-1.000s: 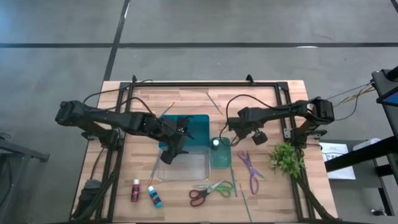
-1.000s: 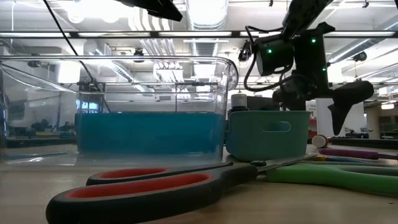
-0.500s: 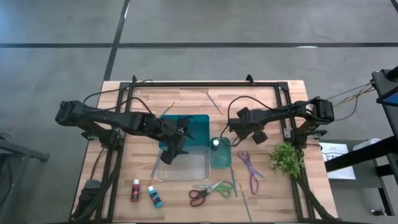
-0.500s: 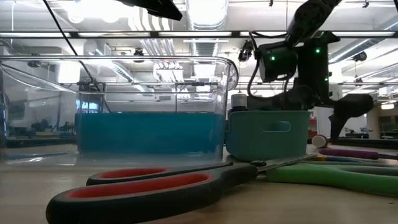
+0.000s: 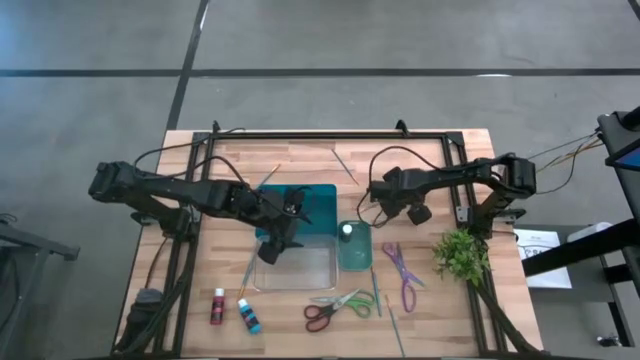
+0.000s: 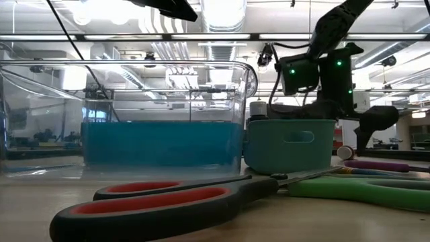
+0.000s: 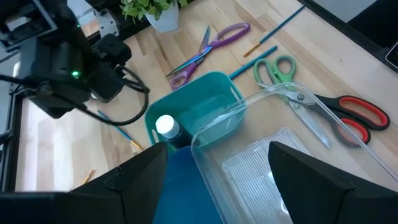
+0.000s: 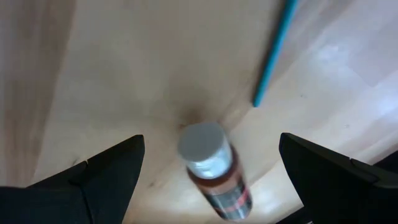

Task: Pick & Place Paint Supplies
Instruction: Put the brown paint bottle into the green bin

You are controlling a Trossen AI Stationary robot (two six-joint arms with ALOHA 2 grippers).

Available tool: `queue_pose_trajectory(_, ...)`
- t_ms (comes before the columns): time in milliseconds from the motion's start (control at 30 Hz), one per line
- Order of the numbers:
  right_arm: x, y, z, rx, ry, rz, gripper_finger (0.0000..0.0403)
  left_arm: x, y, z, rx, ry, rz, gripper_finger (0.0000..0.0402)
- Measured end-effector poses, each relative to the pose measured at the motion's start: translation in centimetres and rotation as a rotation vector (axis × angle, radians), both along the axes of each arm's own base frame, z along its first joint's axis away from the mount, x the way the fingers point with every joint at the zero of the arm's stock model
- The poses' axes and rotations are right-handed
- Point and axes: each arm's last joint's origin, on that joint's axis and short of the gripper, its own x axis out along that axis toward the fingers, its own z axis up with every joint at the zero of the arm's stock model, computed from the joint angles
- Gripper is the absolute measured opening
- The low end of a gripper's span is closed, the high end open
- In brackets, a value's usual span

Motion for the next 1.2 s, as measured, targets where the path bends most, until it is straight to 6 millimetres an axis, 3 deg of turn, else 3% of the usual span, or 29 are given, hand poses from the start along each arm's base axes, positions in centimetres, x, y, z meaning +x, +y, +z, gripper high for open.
queue_pose_trajectory(867, -0.13, -0.52, -0.07, 0.028, -0.007, -0.016, 0.0365, -0.04, -0.02, -0.02, -0.007, 0.005, -0.004, 0.0288)
queue_pose_trajectory(1200, -0.27, -0.45, -0.23, 0.039, -0.003, -0.014, 0.0249, -0.05, -0.05, -0.02, -0.012, 0.006, -0.010, 0.0288)
